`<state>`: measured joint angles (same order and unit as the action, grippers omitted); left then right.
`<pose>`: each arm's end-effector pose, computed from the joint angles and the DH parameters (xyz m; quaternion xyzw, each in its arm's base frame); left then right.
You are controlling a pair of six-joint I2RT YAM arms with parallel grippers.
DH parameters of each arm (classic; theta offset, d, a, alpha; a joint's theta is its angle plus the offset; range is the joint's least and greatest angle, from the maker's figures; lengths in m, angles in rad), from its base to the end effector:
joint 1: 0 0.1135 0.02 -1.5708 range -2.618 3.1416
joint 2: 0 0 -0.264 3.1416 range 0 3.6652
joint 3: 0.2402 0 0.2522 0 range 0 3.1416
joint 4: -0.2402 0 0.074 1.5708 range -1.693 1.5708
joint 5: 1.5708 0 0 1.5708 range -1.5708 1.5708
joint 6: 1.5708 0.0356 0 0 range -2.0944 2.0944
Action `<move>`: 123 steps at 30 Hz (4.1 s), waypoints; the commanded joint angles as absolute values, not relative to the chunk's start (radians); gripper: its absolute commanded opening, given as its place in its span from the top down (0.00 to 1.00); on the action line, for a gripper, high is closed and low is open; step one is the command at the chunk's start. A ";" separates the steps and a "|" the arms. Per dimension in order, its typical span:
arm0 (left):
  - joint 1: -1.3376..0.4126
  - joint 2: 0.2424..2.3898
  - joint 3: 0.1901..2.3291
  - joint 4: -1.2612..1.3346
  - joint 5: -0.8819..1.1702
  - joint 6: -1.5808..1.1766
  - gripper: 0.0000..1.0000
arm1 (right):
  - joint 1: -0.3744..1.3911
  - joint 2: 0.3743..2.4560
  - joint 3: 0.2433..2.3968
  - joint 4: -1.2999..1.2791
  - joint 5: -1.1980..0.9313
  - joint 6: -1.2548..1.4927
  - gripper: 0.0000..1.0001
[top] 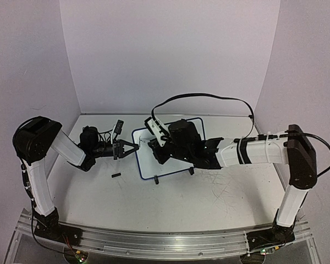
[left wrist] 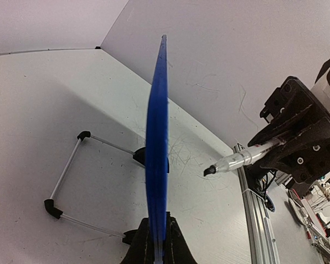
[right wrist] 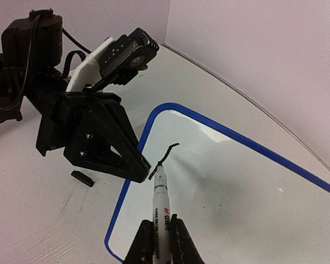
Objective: Write a sentence on the whiteboard
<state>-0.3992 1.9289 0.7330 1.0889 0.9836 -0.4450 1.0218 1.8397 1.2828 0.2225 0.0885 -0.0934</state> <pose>0.3121 -0.1638 0.1448 0.3005 0.6628 -0.5618 0.3935 0.2287 0.3679 0.2535 -0.4090 0.7044 0.2270 0.5339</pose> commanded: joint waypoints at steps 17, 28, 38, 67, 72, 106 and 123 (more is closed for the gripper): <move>-0.420 1.927 0.745 0.990 0.974 -0.386 1.00 | 1.024 1.900 1.354 0.250 0.100 -0.089 1.00; -0.419 1.928 0.747 0.989 0.973 -0.384 1.00 | 1.024 1.912 1.362 0.249 0.117 -0.087 1.00; -0.419 1.928 0.747 0.987 0.972 -0.382 1.00 | 1.023 1.916 1.362 0.242 0.148 -0.081 1.00; -0.419 1.931 0.749 0.983 0.972 -0.381 1.00 | 1.023 1.850 1.297 0.238 0.249 -0.075 1.00; -0.419 1.930 0.750 0.982 0.971 -0.380 1.00 | 1.023 1.843 1.290 0.238 0.250 -0.075 1.00; -0.420 1.930 0.751 0.975 0.973 -0.379 1.00 | 0.986 1.859 1.316 0.315 0.093 -0.080 1.00; -0.419 1.932 0.754 0.973 0.973 -0.377 1.00 | 0.985 1.882 1.332 0.301 0.143 -0.075 1.00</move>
